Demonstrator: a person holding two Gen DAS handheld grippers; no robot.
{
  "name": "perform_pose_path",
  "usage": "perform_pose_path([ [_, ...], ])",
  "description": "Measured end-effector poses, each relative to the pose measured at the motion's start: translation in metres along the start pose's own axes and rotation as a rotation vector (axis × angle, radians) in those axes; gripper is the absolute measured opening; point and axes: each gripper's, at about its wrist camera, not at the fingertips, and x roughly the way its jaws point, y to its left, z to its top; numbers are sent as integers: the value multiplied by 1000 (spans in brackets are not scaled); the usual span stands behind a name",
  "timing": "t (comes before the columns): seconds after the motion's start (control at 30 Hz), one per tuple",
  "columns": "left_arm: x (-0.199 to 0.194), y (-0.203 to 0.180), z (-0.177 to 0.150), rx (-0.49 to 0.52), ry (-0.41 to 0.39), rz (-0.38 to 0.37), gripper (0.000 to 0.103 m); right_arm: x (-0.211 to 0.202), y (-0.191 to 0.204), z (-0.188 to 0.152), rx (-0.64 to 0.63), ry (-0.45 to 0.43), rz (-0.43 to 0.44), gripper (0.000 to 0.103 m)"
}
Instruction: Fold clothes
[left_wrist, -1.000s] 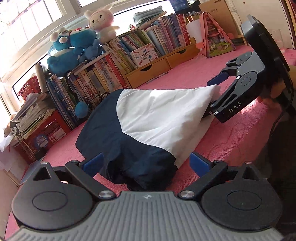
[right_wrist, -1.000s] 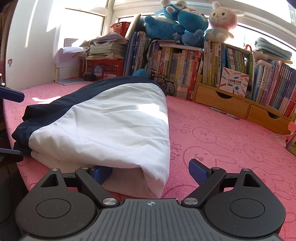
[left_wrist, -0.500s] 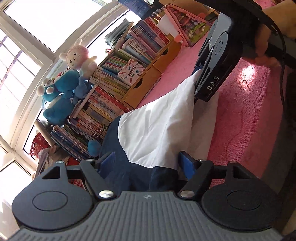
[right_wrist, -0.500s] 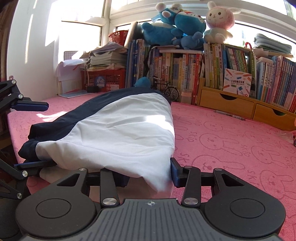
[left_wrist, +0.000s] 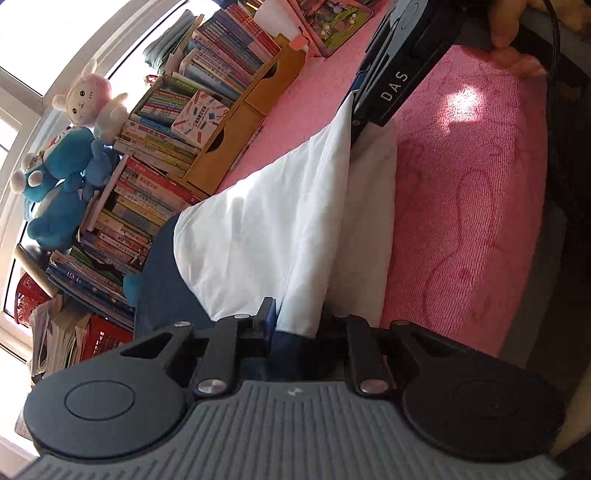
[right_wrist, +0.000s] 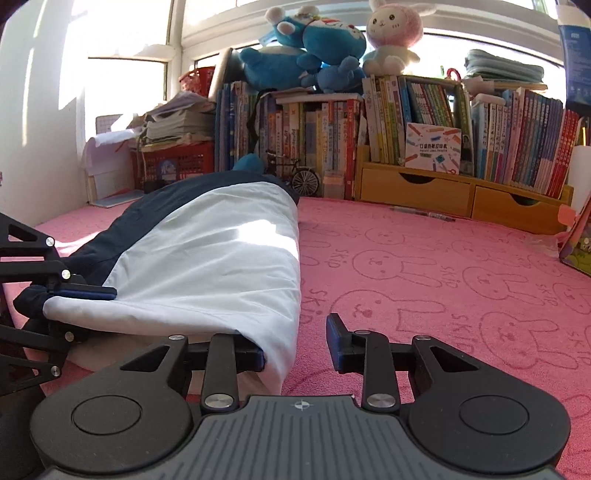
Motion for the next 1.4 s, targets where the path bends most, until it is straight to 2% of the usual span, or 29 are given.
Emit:
perform_pose_path([
  [0.07, -6, 7, -9, -45, 35, -7, 13, 2, -9, -3, 56, 12, 0, 33],
  [0.13, -11, 12, -16, -72, 55, -1, 13, 0, -6, -3, 51, -2, 8, 33],
  [0.2, -15, 12, -19, -76, 70, 18, 13, -2, 5, -4, -18, -18, -5, 33],
  [0.33, -21, 8, -24, -62, 87, 38, 12, 1, 26, -5, -135, 5, -7, 30],
  [0.5, -25, 7, -29, -58, 88, 39, 11, 3, 32, -10, -156, 9, -23, 31],
  [0.57, -26, 10, -29, -66, 93, 30, 11, -5, 38, -12, -188, -16, -27, 35],
  [0.7, -28, 21, -34, -117, 102, -7, 11, -25, 71, -16, -434, -87, 84, 56],
  [0.8, -29, 33, -38, -182, 106, -51, 11, -40, 96, -19, -620, -139, 169, 65],
  [0.87, -30, 44, -41, -241, 107, -95, 13, -34, 120, -25, -721, -141, 202, 70],
  [1.03, -28, 78, -57, -434, 100, -230, 14, -20, 164, -32, -898, -141, 262, 70],
  [1.23, -24, 102, -74, -592, 79, -334, 16, -8, 181, -23, -969, -122, 288, 70],
  [1.27, -25, 105, -77, -620, 74, -353, 16, -6, 182, -22, -964, -116, 291, 67],
  [1.33, -27, 110, -82, -668, 69, -381, 16, -4, 183, -18, -942, -88, 325, 50],
  [1.37, -32, 111, -83, -684, 68, -388, 16, -3, 184, -17, -929, -76, 332, 34],
  [1.4, -38, 111, -83, -684, 64, -384, 18, -4, 185, -18, -922, -82, 330, 29],
])
